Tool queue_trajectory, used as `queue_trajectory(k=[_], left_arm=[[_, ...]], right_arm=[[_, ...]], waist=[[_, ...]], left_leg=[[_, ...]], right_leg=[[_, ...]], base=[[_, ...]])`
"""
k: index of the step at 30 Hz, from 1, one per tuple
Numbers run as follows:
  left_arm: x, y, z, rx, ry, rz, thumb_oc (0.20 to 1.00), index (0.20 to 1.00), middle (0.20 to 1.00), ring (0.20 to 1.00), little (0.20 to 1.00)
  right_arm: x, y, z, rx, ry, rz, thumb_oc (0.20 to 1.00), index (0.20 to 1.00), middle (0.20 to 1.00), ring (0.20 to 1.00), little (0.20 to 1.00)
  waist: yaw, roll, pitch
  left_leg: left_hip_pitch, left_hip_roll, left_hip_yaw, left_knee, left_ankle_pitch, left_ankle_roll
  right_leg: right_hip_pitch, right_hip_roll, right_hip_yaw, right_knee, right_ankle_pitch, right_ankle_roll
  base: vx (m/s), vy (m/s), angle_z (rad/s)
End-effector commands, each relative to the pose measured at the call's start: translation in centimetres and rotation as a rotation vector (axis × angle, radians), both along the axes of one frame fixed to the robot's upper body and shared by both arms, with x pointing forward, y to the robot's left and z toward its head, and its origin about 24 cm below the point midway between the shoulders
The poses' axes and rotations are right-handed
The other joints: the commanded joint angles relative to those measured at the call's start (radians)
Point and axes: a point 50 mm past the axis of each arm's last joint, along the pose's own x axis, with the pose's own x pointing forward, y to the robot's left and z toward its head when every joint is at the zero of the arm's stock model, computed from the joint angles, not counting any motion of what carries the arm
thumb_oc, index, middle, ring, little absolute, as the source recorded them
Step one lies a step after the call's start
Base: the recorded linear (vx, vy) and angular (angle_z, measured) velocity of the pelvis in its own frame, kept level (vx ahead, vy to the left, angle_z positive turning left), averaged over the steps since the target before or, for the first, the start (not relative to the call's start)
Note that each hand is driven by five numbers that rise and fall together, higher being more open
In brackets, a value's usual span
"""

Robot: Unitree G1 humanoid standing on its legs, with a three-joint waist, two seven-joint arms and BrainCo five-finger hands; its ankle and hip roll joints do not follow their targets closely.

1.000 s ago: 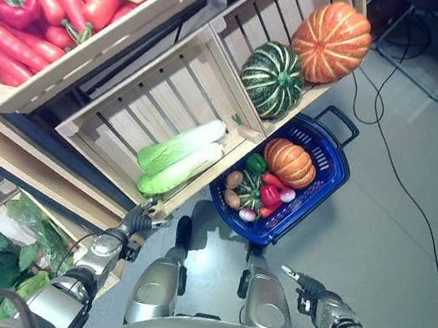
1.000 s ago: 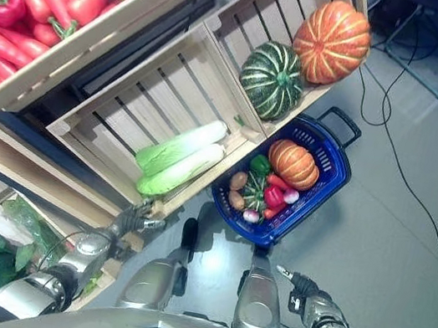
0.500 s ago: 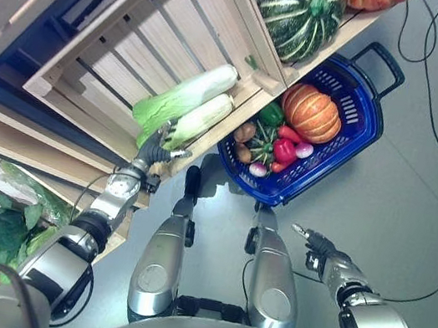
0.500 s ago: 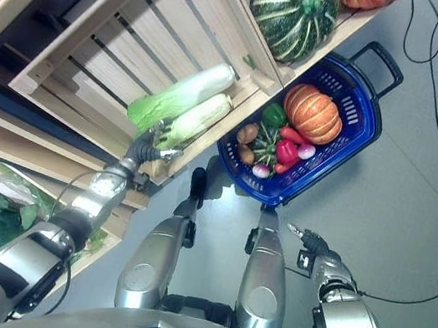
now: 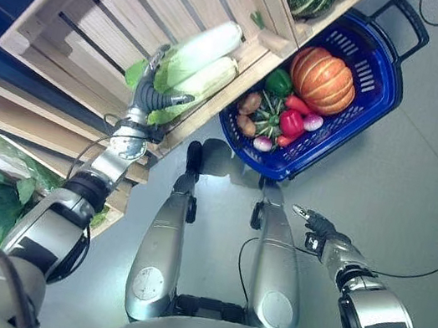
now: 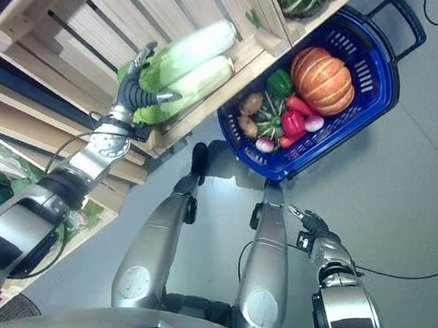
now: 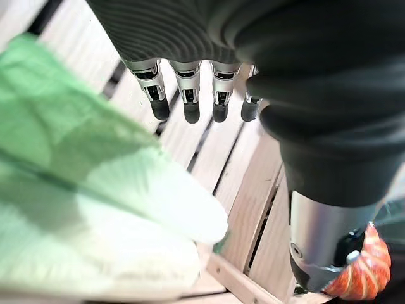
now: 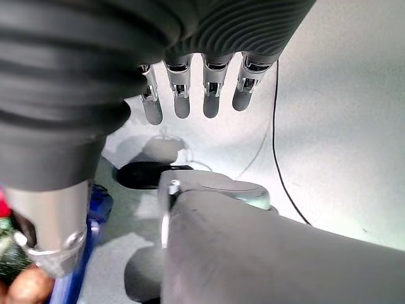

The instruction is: Pick up fruits and vegetables into the basket

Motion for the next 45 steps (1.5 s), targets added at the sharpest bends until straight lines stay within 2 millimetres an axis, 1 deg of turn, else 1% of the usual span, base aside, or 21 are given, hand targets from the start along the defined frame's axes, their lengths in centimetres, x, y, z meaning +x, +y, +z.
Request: queue_trajectory(k=[1, 7, 9, 10, 13, 16, 21, 25, 30, 36, 45], left_arm=[[0.3, 1.6, 3.0, 0.141, -0.148, 0.114, 1.000, 1.000, 1.000, 1.000, 1.000], [1.5, 2.8, 4.9, 0.287, -0.199, 0.245, 1.000, 1.000, 1.000, 1.000, 1.000], [2.0, 3.2, 5.7, 0.359, -0.208, 0.283, 1.000, 1.000, 1.000, 1.000, 1.000], [2.1, 3.2, 5.8, 0.362, -0.210, 0.285, 1.000, 1.000, 1.000, 1.000, 1.000], [2.7, 4.3, 6.6, 0.460, -0.196, 0.366, 1.000, 1.000, 1.000, 1.000, 1.000], [3.0, 5.0, 6.8, 0.492, -0.177, 0.407, 1.000, 1.000, 1.000, 1.000, 1.000], [3.4, 5.7, 6.5, 0.540, -0.099, 0.447, 1.000, 1.000, 1.000, 1.000, 1.000], [3.5, 6.2, 5.4, 0.582, -0.008, 0.468, 1.000, 1.000, 1.000, 1.000, 1.000], [3.5, 6.6, 4.4, 0.600, 0.043, 0.488, 1.000, 1.000, 1.000, 1.000, 1.000], [3.5, 7.5, 4.4, 0.597, 0.102, 0.530, 1.000, 1.000, 1.000, 1.000, 1.000], [3.5, 8.4, 4.1, 0.608, 0.167, 0.562, 1.000, 1.000, 1.000, 1.000, 1.000]], right_arm=[[-1.0, -0.9, -0.4, -0.023, 0.035, -0.011, 1.000, 1.000, 1.000, 1.000, 1.000], [-0.2, -0.6, 0.1, -0.031, 0.019, 0.018, 1.000, 1.000, 1.000, 1.000, 1.000], [0.1, -0.7, 0.4, -0.033, 0.012, 0.030, 1.000, 1.000, 1.000, 1.000, 1.000], [0.2, -0.6, 0.4, -0.033, 0.012, 0.031, 1.000, 1.000, 1.000, 1.000, 1.000], [0.6, -0.6, 0.8, -0.036, 0.002, 0.044, 1.000, 1.000, 1.000, 1.000, 1.000], [0.8, -0.5, 0.9, -0.038, 0.000, 0.050, 1.000, 1.000, 1.000, 1.000, 1.000], [1.2, -0.2, 1.1, -0.042, -0.005, 0.060, 1.000, 1.000, 1.000, 1.000, 1.000], [1.3, -0.1, 1.2, -0.045, -0.007, 0.066, 1.000, 1.000, 1.000, 1.000, 1.000], [1.7, -0.2, 1.5, -0.047, -0.012, 0.070, 1.000, 1.000, 1.000, 1.000, 1.000], [1.9, -0.3, 1.8, -0.051, -0.012, 0.078, 1.000, 1.000, 1.000, 1.000, 1.000], [2.1, -0.2, 1.8, -0.055, -0.009, 0.087, 1.000, 1.000, 1.000, 1.000, 1.000]], waist=[[-0.004, -0.029, -0.018], [-0.024, -0.040, -0.018], [-0.033, -0.045, -0.018], [-0.033, -0.045, -0.018], [-0.046, -0.050, -0.018], [-0.053, -0.052, -0.018], [-0.062, -0.051, -0.018], [-0.068, -0.049, -0.018], [-0.071, -0.051, -0.018], [-0.077, -0.054, -0.018], [-0.081, -0.054, -0.018]], left_leg=[[-0.087, -0.039, -0.005, 0.149, -0.091, 0.043], [-0.128, -0.031, 0.000, 0.180, -0.094, 0.039], [-0.134, -0.028, 0.003, 0.181, -0.095, 0.037], [-0.135, -0.028, 0.003, 0.181, -0.094, 0.037], [-0.145, -0.025, 0.005, 0.181, -0.094, 0.035], [-0.151, -0.024, 0.005, 0.187, -0.093, 0.033], [-0.161, -0.023, 0.005, 0.192, -0.092, 0.029], [-0.162, -0.023, 0.002, 0.193, -0.092, 0.029], [-0.165, -0.021, 0.003, 0.193, -0.087, 0.026], [-0.175, -0.019, 0.004, 0.199, -0.086, 0.025], [-0.185, -0.018, 0.002, 0.214, -0.091, 0.023]], right_leg=[[-0.026, 0.008, 0.025, 0.124, -0.073, 0.000], [-0.065, 0.020, 0.036, 0.151, -0.080, -0.006], [-0.073, 0.024, 0.038, 0.152, -0.081, -0.007], [-0.073, 0.024, 0.038, 0.152, -0.080, -0.007], [-0.086, 0.028, 0.041, 0.153, -0.080, -0.010], [-0.093, 0.031, 0.044, 0.158, -0.083, -0.012], [-0.101, 0.034, 0.046, 0.162, -0.087, -0.015], [-0.104, 0.040, 0.049, 0.171, -0.095, -0.019], [-0.107, 0.042, 0.047, 0.176, -0.097, -0.020], [-0.117, 0.047, 0.047, 0.187, -0.103, -0.022], [-0.127, 0.051, 0.048, 0.202, -0.112, -0.023]], base=[[0.00, 0.000, 0.00], [0.00, 0.002, 0.01], [0.00, 0.000, 0.00], [0.00, 0.000, 0.00], [0.00, 0.000, 0.00], [0.00, 0.010, -0.04], [0.00, 0.003, -0.01], [0.00, 0.000, 0.00], [0.00, 0.000, 0.00], [0.00, 0.000, 0.00], [0.01, 0.002, -0.04]])
